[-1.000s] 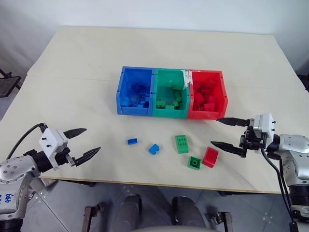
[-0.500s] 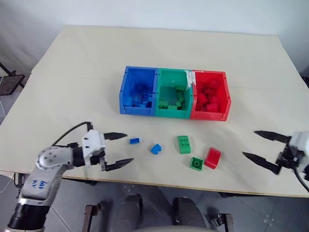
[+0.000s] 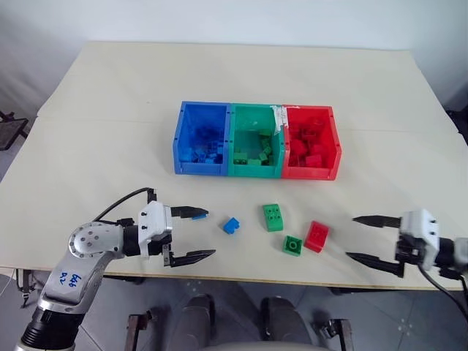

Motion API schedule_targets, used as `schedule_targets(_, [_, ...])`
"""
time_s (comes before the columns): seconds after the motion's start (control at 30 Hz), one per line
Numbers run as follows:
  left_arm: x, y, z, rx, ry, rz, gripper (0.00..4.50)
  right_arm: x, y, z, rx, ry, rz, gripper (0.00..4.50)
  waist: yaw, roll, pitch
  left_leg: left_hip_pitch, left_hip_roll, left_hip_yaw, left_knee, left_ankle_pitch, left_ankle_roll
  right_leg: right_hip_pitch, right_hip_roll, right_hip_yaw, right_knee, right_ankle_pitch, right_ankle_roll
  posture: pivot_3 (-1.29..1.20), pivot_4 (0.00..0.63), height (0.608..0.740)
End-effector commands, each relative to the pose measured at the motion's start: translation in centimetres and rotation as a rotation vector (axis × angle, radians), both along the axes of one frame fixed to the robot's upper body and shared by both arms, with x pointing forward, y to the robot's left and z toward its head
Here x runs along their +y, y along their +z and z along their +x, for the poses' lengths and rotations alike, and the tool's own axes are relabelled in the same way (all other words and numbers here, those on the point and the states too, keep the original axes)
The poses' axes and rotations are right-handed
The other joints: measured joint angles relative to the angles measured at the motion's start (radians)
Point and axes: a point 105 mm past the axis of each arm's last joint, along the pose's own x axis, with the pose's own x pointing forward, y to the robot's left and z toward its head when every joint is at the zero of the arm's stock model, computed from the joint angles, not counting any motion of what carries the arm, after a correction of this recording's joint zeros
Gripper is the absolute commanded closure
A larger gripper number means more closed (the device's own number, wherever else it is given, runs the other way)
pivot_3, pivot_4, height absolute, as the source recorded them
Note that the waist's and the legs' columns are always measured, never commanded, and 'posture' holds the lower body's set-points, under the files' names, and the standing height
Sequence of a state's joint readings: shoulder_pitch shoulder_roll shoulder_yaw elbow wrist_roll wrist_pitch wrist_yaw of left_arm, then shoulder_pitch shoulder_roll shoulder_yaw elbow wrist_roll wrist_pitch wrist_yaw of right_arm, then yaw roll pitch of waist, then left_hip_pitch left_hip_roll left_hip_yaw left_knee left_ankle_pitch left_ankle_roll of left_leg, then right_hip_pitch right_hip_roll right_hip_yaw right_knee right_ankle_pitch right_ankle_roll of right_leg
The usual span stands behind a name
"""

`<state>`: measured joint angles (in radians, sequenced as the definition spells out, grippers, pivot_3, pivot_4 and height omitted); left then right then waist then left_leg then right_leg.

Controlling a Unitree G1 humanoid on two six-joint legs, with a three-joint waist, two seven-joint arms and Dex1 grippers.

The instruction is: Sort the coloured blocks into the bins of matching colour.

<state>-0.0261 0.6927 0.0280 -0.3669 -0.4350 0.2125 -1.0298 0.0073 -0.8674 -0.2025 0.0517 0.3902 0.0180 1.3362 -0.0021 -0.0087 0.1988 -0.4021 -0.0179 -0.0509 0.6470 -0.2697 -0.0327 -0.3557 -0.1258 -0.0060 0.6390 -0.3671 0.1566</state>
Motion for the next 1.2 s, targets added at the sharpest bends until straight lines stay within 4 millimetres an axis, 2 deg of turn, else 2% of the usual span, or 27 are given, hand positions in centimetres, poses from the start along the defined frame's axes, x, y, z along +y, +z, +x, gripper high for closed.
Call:
schedule_targets(0.03, [-0.2,0.9,-0.9,-0.025,-0.018,-0.005,0.01,1.6,-0.5,1.1,-0.002,0.017,-0.006,0.00,0.003,0.000,0.000,0.000,0.000,0.000,0.000,0.000,0.000,0.000,0.000,0.000,0.000,0.000,0.000,0.00,0.150,0.740])
schedule_targets(0.23, [0.3,1.0,-1.2,-0.023,0.011,0.009,0.01,2.9,-2.3,2.1,0.024,0.020,0.006,0.00,0.004,0.000,0.000,-0.001,-0.001,-0.002,-0.001,0.000,0.000,0.000,-0.001,-0.001,-0.001,0.000,0.000,0.00,0.150,0.740])
schedule_targets(0.27, [0.4,1.0,-1.2,-0.025,0.015,0.011,0.00,3.1,-2.7,2.0,0.032,0.023,0.005,0.18,0.003,0.000,0.000,-0.001,-0.001,-0.002,-0.001,0.000,0.000,0.000,-0.001,-0.001,-0.001,0.000,0.000,0.00,0.150,0.740])
schedule_targets(0.33, [0.6,1.1,-1.1,-0.029,0.022,0.014,0.00,3.3,-3.1,1.8,0.039,0.025,0.012,0.62,0.001,0.000,0.000,0.000,-0.001,-0.001,0.000,0.000,0.000,0.001,0.000,-0.001,-0.001,0.000,0.000,0.00,0.150,0.740])
schedule_targets(0.57, [0.7,1.2,-0.5,-0.043,0.030,0.016,0.00,3.6,-2.9,1.7,0.028,0.045,0.044,2.92,0.001,0.000,0.000,0.000,-0.001,-0.001,-0.001,0.000,0.000,0.001,0.000,-0.001,-0.001,0.000,0.000,0.00,0.150,0.740])
schedule_targets(0.6, [0.7,1.2,-0.4,-0.044,0.030,0.017,0.00,3.6,-2.8,1.8,0.021,0.044,0.048,3.11,0.001,0.000,0.000,0.000,-0.001,-0.002,-0.001,0.000,0.000,0.001,0.000,-0.001,-0.001,0.000,0.000,0.00,0.150,0.740])
schedule_targets(0.9, [0.8,1.2,-0.1,-0.057,0.041,0.017,0.00,2.3,-1.1,2.5,-0.030,0.009,0.095,3.11,0.002,0.000,0.000,0.000,-0.001,-0.001,0.000,0.000,0.000,0.001,0.000,-0.001,-0.001,0.000,0.000,0.00,0.150,0.740])
schedule_targets(1.03, [1.0,1.1,0.1,-0.063,0.056,0.018,0.00,1.4,1.8,2.8,-0.097,-0.015,0.159,3.11,0.002,0.000,0.000,-0.001,-0.001,-0.001,0.000,0.000,0.000,0.001,0.000,-0.001,-0.001,0.000,0.000,0.00,0.150,0.740])
schedule_targets(1.1, [1.4,1.1,0.2,-0.064,0.068,0.019,0.00,1.0,3.9,3.1,-0.138,-0.038,0.203,3.11,0.002,0.001,0.000,-0.001,-0.001,-0.001,-0.001,0.000,0.000,0.000,0.000,-0.001,-0.001,0.000,0.000,0.00,0.150,0.740])
schedule_targets(1.2, [1.7,1.0,0.6,-0.071,0.089,0.013,0.00,0.9,7.3,4.7,-0.233,-0.107,0.277,3.11,-0.003,0.001,0.000,0.000,0.000,-0.001,-0.001,0.000,0.000,0.000,0.000,-0.001,-0.001,0.000,0.000,0.00,0.150,0.740])
